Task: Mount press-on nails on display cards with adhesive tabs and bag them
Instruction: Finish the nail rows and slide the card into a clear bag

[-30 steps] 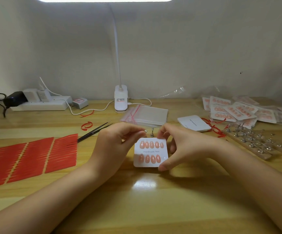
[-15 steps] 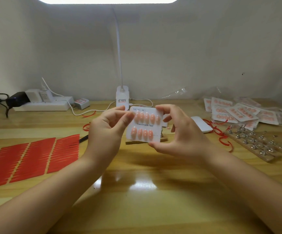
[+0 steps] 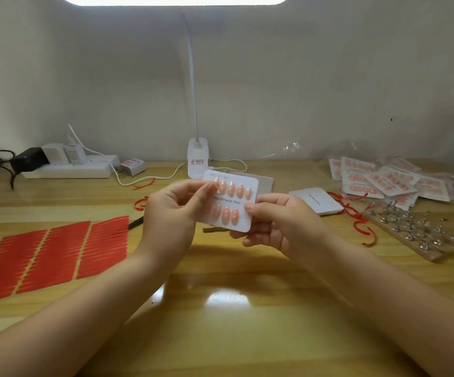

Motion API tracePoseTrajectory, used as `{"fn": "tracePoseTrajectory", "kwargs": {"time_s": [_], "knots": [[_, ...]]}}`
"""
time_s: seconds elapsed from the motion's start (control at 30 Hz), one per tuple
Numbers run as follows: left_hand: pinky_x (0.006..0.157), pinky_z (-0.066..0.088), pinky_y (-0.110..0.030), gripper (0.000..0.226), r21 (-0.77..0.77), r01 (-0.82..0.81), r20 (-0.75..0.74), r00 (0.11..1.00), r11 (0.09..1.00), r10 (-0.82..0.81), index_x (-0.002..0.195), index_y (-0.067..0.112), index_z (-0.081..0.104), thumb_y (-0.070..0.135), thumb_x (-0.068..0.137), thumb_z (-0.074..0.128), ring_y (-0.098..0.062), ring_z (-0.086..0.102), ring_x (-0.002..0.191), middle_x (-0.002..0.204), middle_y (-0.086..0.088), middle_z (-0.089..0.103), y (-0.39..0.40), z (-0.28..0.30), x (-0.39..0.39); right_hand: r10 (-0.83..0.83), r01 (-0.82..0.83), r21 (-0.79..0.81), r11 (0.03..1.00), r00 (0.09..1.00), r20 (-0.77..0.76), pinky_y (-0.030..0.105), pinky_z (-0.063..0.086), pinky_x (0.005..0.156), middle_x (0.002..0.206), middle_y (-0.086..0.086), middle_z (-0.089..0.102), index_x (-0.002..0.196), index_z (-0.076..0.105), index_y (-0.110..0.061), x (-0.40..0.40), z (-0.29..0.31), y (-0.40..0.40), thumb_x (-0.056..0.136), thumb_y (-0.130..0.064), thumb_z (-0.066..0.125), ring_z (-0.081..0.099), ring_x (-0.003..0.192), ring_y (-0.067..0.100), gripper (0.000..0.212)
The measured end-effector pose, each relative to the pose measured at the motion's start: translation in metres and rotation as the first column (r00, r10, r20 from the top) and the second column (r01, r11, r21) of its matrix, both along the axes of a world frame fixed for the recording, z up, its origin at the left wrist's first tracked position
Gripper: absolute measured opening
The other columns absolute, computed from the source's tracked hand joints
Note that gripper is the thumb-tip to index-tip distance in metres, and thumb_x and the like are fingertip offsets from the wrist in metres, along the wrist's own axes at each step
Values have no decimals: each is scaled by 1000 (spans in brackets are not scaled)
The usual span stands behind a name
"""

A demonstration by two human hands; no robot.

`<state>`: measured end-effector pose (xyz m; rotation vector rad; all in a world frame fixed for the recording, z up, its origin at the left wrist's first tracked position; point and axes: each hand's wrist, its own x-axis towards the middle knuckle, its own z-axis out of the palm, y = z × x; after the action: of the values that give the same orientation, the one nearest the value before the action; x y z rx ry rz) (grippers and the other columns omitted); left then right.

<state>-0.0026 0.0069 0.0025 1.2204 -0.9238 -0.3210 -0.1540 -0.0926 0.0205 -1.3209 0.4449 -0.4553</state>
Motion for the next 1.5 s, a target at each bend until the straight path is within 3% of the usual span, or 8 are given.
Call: {"fn": "tracePoseTrajectory", "kwargs": {"time_s": [0.1, 0.2, 0.37, 0.53, 0.7, 1.0, 1.17, 1.5], "knots": [[68, 53, -19, 12, -61, -144, 239, 959, 988, 155, 92, 29, 73, 30, 83, 67, -9, 66, 85, 95, -1, 66, 1, -1, 6, -77, 77, 2, 997, 997, -19, 25, 54, 51, 81, 15, 73, 94, 66, -4, 2, -7, 0, 95, -10, 54, 71, 68, 23, 14], [69, 56, -23, 20, -107, -111, 410, 900, 988, 146, 106, 20, 70, 19, 87, 65, -10, 66, 87, 92, 2, 68, 2, -4, 7, -161, 161, 3, 987, 986, -51, 23, 47, 47, 81, 13, 73, 92, 68, -8, 3, -15, 0, 95, -17, 56, 70, 66, 21, 15], [66, 42, -10, 27, -165, -197, 733, 631, 966, 253, 115, 2, 67, 12, 90, 62, -5, 51, 75, 83, -5, 61, 1, -9, 7, -241, 245, 79, 966, 969, -51, 20, 42, 43, 81, 12, 74, 93, 69, -10, 5, -23, -2, 94, -19, 58, 69, 60, 19, 14], [63, 46, -19, 27, -107, -172, 753, 629, 979, 192, 110, 4, 70, 20, 90, 62, -6, 52, 69, 81, 0, 61, 0, -14, 5, -235, 222, 178, 959, 971, 52, 23, 53, 48, 90, 14, 75, 103, 66, -3, 7, -28, -1, 94, -14, 58, 73, 71, 24, 17], [60, 54, -29, 16, -69, -73, 673, 732, 995, 101, 87, 12, 70, 25, 81, 76, -7, 64, 66, 75, 5, 68, 1, -22, 0, -200, 184, 160, 970, 976, 87, 25, 55, 54, 88, 13, 74, 97, 69, -4, 8, -33, 2, 94, -10, 58, 73, 76, 26, 13], [65, 54, -34, 15, -134, -101, 811, 561, 986, 168, 91, 3, 74, 16, 89, 66, -15, 66, 74, 84, -5, 72, -2, -27, 1, -186, 165, 174, 971, 976, 113, 27, 57, 58, 89, 17, 74, 94, 69, -2, 9, -33, 2, 95, -9, 55, 73, 79, 27, 16], [63, 52, -29, 14, -99, -118, 835, 530, 988, 147, 94, 4, 73, 14, 90, 65, -8, 57, 75, 88, -6, 71, -2, -27, 0, -156, 128, 176, 976, 975, 156, 28, 59, 65, 92, 17, 74, 99, 67, 0, 7, -33, 4, 96, -7, 50, 73, 84, 27, 19], [66, 53, -40, 20, -132, -144, 895, 408, 981, 181, 92, 3, 74, 18, 91, 62, -30, 65, 81, 89, -12, 69, 1, -24, -2, -158, 136, 126, 983, 970, 183, 29, 60, 67, 95, 18, 74, 102, 69, -2, 9, -35, 7, 96, -11, 54, 72, 83, 26, 18]]}}
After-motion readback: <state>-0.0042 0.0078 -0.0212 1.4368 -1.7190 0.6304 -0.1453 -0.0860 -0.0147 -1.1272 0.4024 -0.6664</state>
